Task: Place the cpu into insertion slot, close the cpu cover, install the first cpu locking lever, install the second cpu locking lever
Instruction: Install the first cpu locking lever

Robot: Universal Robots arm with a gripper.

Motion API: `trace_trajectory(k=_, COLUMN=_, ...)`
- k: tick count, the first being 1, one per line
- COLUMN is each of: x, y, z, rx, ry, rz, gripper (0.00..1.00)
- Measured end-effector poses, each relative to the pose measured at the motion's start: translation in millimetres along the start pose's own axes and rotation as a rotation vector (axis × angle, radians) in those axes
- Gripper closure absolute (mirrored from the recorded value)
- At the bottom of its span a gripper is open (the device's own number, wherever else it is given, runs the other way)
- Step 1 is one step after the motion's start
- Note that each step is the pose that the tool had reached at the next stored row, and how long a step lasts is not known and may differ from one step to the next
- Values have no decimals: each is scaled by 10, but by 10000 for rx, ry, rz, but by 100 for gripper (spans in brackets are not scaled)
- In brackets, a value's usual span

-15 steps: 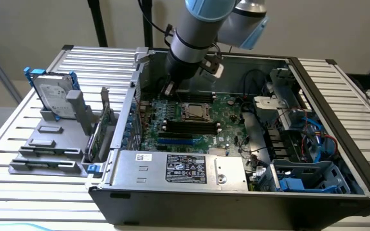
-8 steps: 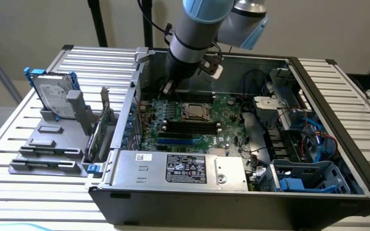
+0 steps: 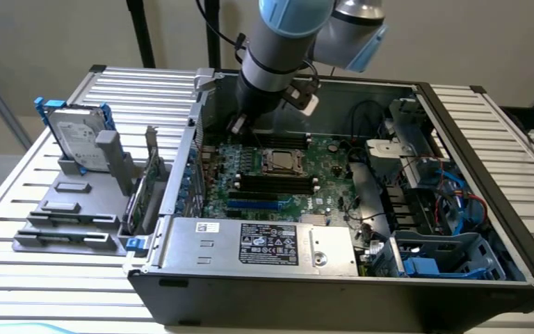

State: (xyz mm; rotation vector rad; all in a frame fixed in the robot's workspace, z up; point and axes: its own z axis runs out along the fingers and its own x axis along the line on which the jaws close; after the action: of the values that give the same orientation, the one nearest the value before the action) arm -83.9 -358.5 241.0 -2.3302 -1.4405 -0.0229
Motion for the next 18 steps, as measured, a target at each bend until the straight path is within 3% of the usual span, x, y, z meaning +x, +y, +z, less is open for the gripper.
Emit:
trace_trajectory(k=4, x=-7, y=-13, z=2, rx=12, ry=158, rz=266, gripper=89)
trace_trajectory(k=8, x=-18, y=-33, z=7, rx=7, ry=218, rz=454, gripper=89)
trace_trajectory(k=11, x=-23, y=-42, z=11, rx=-22, ry=273, rz=633, gripper=89)
trace_trajectory(k=18, x=-27, y=-41, z=22, rx=-136, ry=484, rz=1292, gripper=89)
